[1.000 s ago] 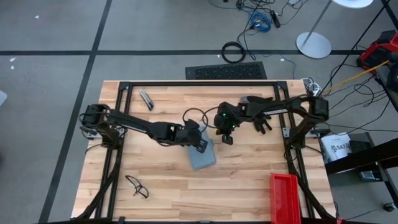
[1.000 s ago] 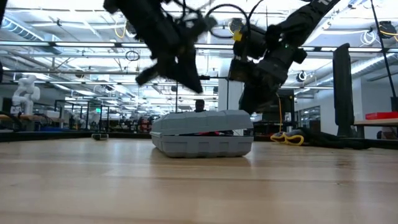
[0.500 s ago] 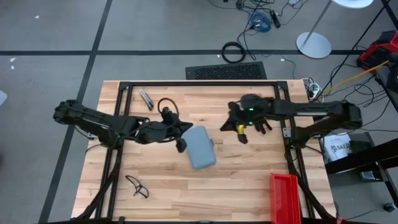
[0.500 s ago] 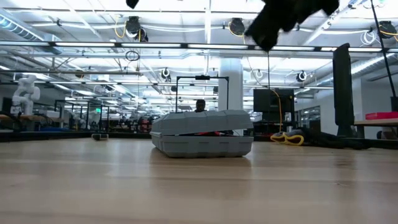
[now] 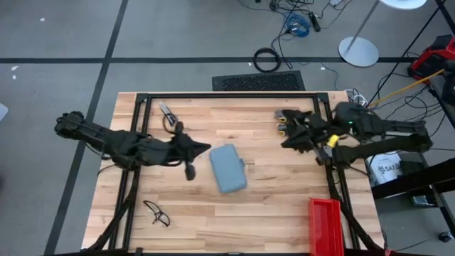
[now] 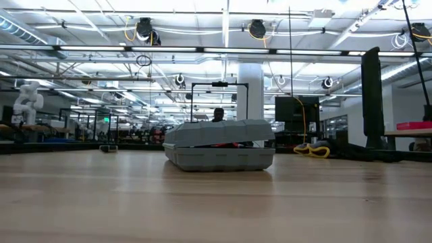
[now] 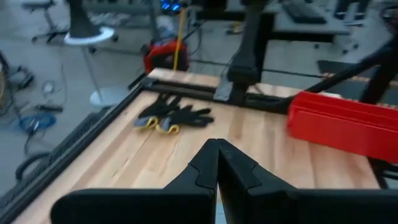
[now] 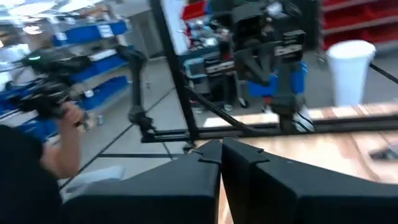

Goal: Prefit tool cases
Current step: Return to Home Position

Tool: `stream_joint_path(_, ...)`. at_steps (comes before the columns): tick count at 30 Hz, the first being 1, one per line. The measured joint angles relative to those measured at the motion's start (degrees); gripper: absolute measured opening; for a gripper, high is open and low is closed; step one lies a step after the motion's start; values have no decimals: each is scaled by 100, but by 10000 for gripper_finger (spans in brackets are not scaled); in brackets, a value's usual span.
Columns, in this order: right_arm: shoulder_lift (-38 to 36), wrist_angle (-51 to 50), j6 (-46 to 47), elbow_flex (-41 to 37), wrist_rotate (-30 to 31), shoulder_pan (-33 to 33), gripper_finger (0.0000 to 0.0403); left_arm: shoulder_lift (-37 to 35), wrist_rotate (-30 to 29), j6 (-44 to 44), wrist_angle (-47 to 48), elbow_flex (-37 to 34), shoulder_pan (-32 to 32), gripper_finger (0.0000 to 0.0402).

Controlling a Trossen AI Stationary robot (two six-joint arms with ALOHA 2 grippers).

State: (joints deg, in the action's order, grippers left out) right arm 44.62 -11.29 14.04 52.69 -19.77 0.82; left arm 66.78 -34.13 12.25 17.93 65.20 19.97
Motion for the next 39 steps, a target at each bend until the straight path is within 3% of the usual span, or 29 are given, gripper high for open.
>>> stream_joint_path(7, -362, -72, -802, 0, -50, -750, 0, -777, -14, -455, 68, -67, 572, 8)
stream_joint_path(11, -630, -345, -1081, -5, 59, -1189, 0, -1491, -268, -423, -74, -751, 830, 8)
stream_joint_path(14, -958, -327, -1168, -106, 329, -1438, 0, -2179, -293, -592, -747, -1558, 990, 8)
stream_joint_path(18, -1417, -288, -1410, -387, 926, -1545, 0, -2872, 720, -1131, -2439, -2856, 877, 8)
stream_joint_path(21, -1565, 383, -1447, -803, 1049, -1504, 0, -3043, 1630, -1282, -3204, -3559, 562, 8)
stream_joint_path(26, -1554, 811, -1322, -1299, 743, -1299, 0, -3144, 2048, -988, -3229, -4015, -246, 8)
stream_joint_path(29, -1556, 1113, -1284, -1583, 707, -1052, 0, -3143, 2800, -974, -3264, -4104, -846, 8)
stream_joint_path(33, -1722, 1299, -1285, -1771, 166, -715, 0, -3225, 3802, -932, -3111, -4111, -1585, 8)
stream_joint_path(39, -2398, 1342, -1319, -2160, 15, -533, 0, -3860, 4502, -659, -2393, -4118, -2000, 8)
